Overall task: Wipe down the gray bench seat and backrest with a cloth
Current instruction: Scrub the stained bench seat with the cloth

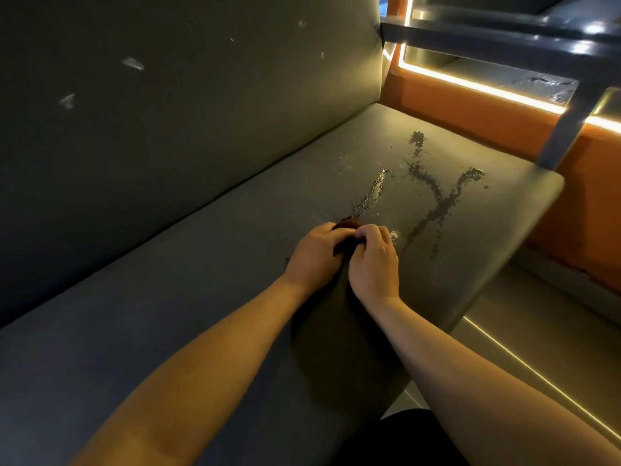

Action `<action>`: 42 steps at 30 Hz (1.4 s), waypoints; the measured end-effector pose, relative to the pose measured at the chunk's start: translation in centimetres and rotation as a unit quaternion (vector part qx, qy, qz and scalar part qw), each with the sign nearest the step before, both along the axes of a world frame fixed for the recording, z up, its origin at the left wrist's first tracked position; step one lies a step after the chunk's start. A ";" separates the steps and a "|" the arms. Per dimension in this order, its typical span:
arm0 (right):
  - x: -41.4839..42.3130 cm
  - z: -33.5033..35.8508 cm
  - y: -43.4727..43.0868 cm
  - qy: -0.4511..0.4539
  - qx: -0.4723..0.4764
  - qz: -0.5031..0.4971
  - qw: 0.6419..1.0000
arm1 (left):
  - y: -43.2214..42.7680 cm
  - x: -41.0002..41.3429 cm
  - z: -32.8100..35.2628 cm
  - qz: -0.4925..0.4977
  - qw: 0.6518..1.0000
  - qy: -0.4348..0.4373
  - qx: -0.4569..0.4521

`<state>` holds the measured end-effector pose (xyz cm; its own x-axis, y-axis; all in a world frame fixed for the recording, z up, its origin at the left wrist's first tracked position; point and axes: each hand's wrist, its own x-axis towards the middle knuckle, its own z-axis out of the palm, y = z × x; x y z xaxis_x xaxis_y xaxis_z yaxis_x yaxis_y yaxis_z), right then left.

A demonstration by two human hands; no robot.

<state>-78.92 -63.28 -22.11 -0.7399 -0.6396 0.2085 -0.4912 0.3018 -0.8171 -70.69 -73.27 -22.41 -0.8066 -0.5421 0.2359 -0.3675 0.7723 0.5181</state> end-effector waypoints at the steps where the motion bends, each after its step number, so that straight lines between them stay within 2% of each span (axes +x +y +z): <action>1: 0.0 0.0 0.0 0.003 0.004 0.004 1.000 | -0.1 0.0 -0.2 -0.001 1.000 -0.005 -0.016; 3: -0.1 -0.2 -0.1 0.023 0.012 0.017 1.000 | -1.3 -0.5 -0.6 0.022 0.999 -0.018 -0.046; 6: -0.3 -0.7 -0.2 0.068 0.015 0.046 0.997 | -5.5 -0.7 -0.3 0.114 0.992 -0.036 -0.052; 10: -0.5 -0.9 -0.5 0.058 0.026 0.056 0.996 | -8.9 -0.2 -0.3 0.206 0.977 -0.040 -0.029; 13: -0.5 -0.9 -0.6 0.055 0.011 0.046 0.997 | -7.3 -0.8 -0.1 0.199 0.979 -0.032 -0.006; 17: -0.3 -0.6 -0.3 0.046 -0.008 0.021 0.999 | -3.9 -1.1 -0.1 0.127 0.991 -0.029 0.018; 21: 0.0 -0.2 -0.1 0.003 -0.005 -0.003 1.000 | -0.2 -0.4 -0.2 0.033 0.999 -0.012 0.003; 24: 0.0 -0.1 0.1 0.001 -0.007 0.002 1.000 | 0.2 0.3 -0.3 -0.002 0.999 -0.022 -0.041; 27: -0.1 -0.2 0.2 0.027 0.006 0.019 0.999 | -1.6 -0.1 -0.4 0.034 0.995 -0.055 -0.079; 32: -0.4 -1.0 -0.2 0.055 -0.003 0.040 0.998 | -7.2 -0.6 -0.1 0.187 0.980 -0.056 -0.023; 42: -0.1 -0.5 -0.3 0.056 0.006 0.009 0.998 | -1.2 -0.7 -0.1 0.107 0.993 -0.043 0.022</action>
<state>-79.02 -63.60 -22.62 -0.7006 -0.6557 0.2816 -0.5852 0.3022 -0.7525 -71.40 -74.50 -22.54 -0.6872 -0.7121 0.1435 -0.5658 0.6486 0.5091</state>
